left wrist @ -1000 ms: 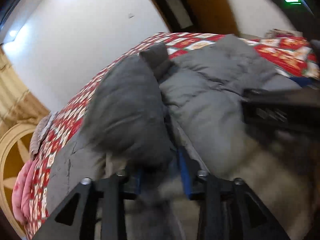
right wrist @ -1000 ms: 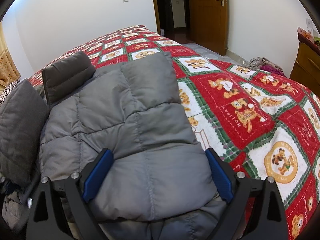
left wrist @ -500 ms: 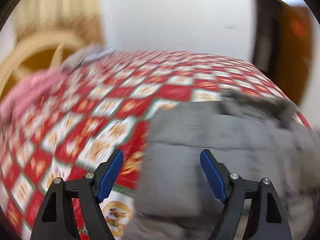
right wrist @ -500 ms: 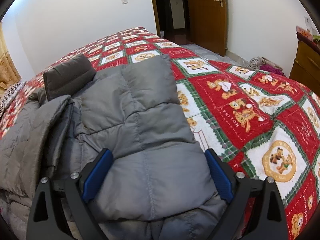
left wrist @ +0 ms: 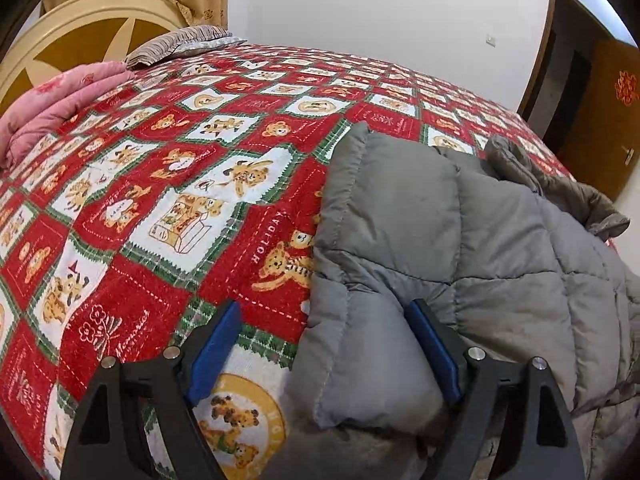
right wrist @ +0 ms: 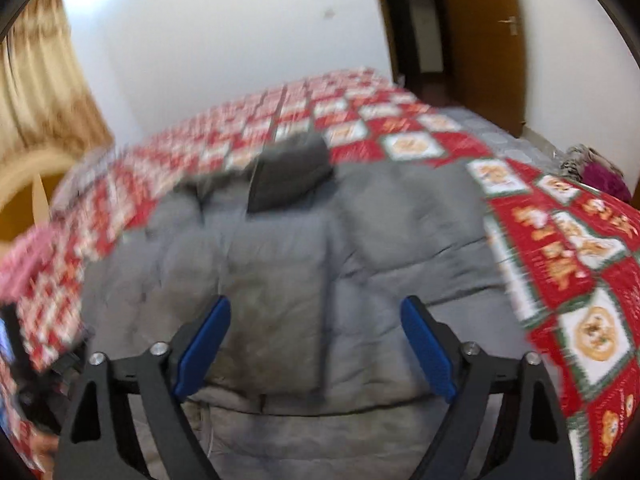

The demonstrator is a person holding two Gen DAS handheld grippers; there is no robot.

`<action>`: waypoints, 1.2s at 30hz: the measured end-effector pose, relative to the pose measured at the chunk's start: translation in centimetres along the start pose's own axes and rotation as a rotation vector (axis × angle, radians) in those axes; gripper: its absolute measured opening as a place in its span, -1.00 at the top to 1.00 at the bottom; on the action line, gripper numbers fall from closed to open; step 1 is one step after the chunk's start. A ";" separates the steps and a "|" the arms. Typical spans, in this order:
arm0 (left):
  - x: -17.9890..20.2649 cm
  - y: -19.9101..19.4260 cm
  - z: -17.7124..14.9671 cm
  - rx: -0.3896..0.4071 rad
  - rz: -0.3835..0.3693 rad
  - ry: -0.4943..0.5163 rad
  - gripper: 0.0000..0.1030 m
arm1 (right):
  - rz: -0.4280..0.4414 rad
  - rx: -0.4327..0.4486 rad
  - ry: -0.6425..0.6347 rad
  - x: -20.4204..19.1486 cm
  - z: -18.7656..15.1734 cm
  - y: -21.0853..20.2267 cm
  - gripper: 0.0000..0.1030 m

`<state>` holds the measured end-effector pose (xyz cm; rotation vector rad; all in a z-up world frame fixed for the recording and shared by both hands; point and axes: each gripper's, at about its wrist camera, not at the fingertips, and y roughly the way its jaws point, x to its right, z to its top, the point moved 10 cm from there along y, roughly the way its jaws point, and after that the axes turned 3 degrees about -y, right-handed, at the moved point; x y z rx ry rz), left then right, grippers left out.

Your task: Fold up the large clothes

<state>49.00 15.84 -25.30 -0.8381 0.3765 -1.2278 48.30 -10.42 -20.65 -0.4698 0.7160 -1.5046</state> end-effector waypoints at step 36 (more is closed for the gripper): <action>6.1 0.0 8.0 0.045 0.093 0.128 -0.80 | 0.066 0.023 -0.076 -1.9 5.3 2.3 0.37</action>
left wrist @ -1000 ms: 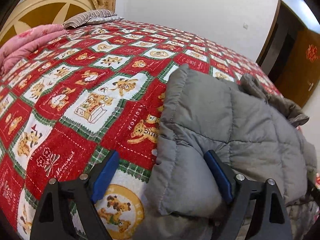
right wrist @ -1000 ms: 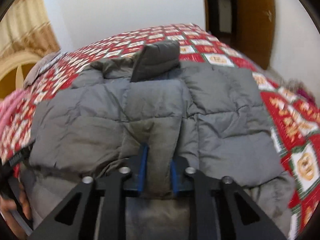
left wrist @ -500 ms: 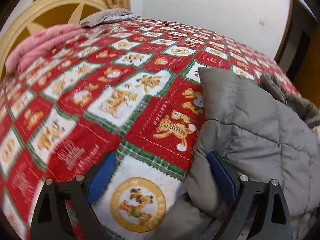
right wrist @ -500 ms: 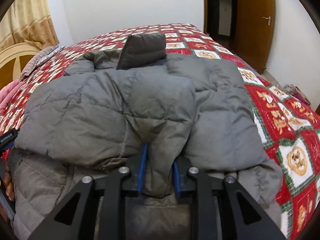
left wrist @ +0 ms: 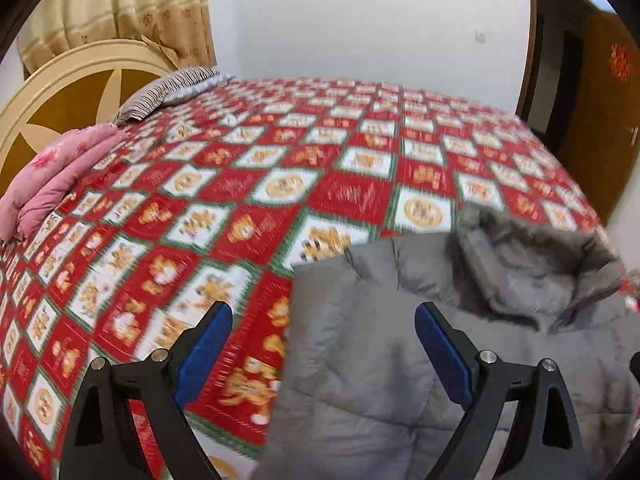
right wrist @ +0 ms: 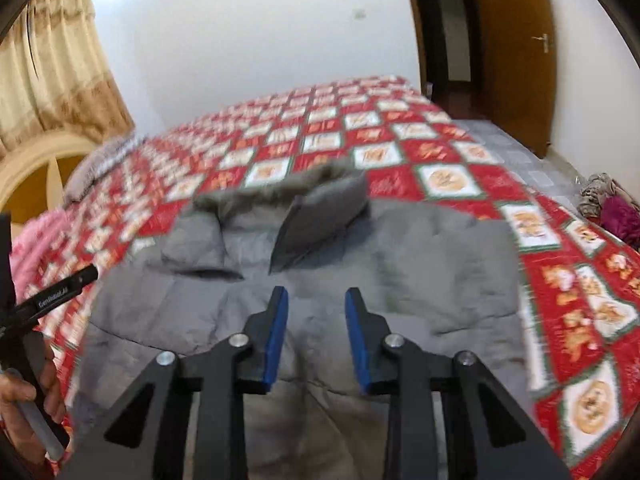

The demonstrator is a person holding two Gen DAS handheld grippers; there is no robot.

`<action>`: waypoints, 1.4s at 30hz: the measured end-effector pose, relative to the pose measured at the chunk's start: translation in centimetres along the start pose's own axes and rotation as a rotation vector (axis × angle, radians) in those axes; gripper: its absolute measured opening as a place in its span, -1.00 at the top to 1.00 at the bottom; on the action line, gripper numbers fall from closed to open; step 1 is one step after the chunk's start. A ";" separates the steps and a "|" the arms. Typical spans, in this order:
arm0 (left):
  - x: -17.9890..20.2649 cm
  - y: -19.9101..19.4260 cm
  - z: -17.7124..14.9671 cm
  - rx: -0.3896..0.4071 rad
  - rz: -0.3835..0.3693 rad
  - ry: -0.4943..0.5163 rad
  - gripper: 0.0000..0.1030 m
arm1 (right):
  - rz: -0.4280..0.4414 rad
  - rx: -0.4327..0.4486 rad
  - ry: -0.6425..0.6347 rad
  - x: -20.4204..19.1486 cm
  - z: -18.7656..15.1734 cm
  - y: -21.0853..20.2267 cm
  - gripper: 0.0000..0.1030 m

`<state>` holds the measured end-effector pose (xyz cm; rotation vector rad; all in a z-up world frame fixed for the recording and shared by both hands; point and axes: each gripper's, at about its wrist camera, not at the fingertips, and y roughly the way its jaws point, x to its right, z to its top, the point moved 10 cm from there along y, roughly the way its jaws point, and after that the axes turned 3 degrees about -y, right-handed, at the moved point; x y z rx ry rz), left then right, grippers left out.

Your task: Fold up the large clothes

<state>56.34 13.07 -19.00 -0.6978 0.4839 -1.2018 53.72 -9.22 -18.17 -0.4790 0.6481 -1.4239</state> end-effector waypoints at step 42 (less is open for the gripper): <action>1.0 1.0 -2.0 0.002 -0.237 -0.123 -0.92 | -0.009 -0.027 0.221 7.7 0.0 7.3 0.43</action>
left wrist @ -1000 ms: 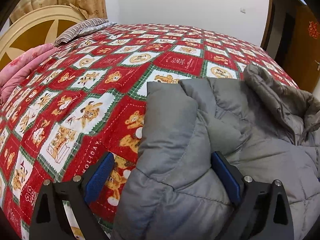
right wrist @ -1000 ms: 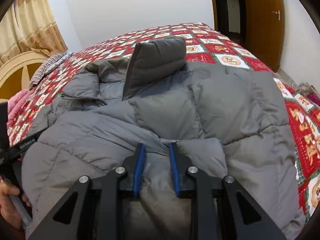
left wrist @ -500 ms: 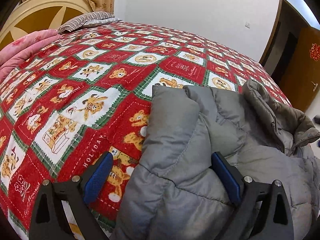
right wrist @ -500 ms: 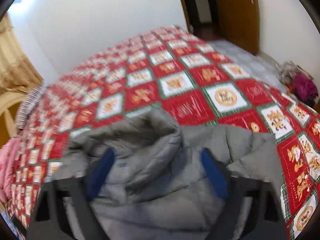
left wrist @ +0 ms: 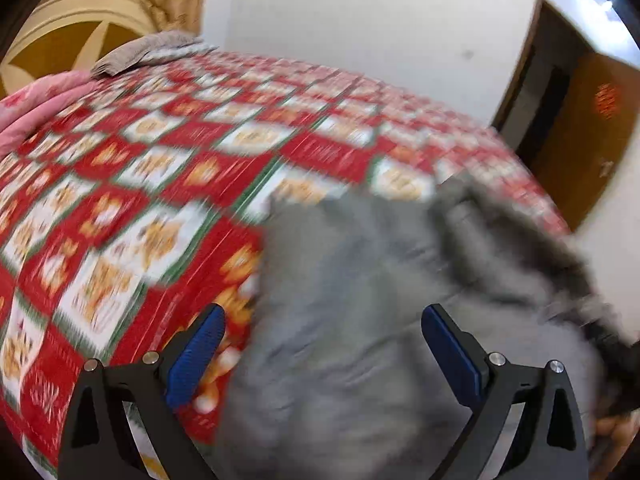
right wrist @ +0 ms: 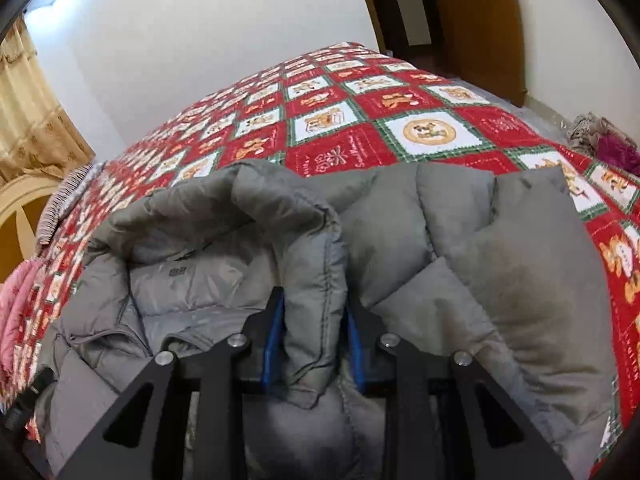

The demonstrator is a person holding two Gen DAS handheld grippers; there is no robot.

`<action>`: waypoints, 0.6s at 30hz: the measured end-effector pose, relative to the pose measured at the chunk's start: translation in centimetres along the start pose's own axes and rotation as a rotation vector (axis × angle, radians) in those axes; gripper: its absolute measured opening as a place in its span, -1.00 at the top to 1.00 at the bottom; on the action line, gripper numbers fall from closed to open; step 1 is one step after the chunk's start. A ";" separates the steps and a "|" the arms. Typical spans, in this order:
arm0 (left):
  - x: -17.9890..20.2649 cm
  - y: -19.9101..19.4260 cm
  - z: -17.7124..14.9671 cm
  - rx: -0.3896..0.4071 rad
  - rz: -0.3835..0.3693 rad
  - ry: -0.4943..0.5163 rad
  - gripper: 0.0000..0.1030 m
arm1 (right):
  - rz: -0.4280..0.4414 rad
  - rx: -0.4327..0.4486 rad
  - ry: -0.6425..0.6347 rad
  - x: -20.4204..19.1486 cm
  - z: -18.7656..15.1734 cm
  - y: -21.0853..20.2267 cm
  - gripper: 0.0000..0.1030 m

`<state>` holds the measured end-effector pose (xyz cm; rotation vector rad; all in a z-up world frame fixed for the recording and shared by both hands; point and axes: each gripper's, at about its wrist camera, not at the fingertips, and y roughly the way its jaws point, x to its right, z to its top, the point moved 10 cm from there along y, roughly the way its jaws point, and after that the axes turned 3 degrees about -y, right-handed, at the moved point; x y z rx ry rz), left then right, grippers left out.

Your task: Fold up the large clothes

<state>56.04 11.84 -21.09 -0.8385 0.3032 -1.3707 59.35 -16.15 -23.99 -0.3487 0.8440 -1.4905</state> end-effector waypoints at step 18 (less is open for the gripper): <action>8.6 6.7 2.1 -0.189 -0.066 0.126 0.83 | 0.079 0.027 0.074 0.5 0.1 0.1 0.49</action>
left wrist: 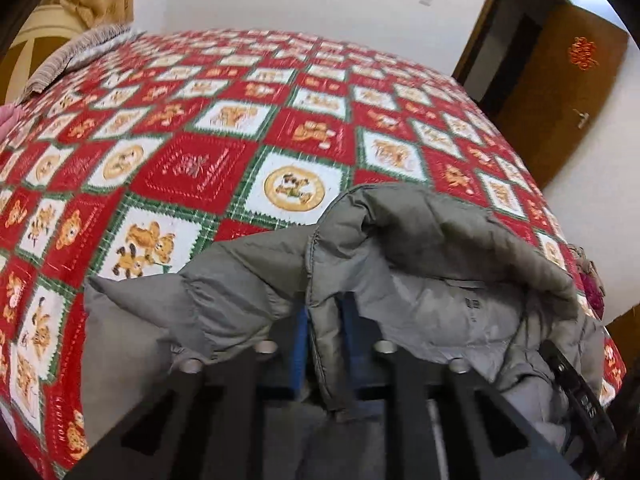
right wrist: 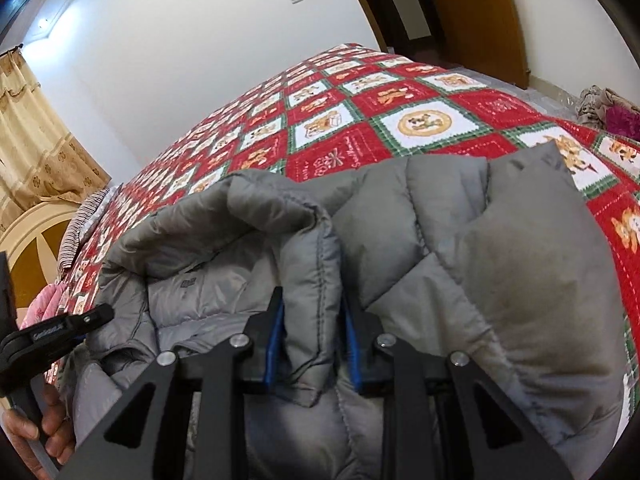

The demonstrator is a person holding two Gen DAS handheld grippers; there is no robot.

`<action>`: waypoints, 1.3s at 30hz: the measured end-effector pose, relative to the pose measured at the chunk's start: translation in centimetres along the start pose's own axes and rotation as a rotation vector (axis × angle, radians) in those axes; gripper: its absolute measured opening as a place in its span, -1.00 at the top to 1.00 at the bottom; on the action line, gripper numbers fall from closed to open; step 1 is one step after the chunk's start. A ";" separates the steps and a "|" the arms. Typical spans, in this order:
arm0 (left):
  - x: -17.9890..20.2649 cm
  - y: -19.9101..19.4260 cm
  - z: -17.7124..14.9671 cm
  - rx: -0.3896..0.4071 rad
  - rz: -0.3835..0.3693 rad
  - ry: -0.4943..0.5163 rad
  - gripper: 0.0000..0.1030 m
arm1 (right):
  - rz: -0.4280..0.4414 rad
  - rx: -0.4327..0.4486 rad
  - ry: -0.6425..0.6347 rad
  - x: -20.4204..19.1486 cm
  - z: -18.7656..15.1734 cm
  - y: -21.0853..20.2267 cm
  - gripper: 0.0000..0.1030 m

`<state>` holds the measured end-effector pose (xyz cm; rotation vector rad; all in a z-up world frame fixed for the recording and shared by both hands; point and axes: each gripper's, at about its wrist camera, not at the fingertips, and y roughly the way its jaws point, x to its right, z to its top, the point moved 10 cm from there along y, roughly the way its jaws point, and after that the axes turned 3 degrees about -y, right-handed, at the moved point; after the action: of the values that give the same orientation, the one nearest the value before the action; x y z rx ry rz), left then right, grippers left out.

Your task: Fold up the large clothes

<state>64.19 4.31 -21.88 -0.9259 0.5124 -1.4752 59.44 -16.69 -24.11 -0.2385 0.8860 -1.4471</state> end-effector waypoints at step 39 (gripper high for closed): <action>-4.2 0.4 -2.2 0.028 -0.059 -0.166 0.71 | -0.074 -0.091 -0.296 -4.2 -1.4 2.1 0.34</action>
<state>62.35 7.84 -24.52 -1.0390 0.3446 -1.4398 60.65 -11.96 -24.77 -0.5440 0.7071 -1.3968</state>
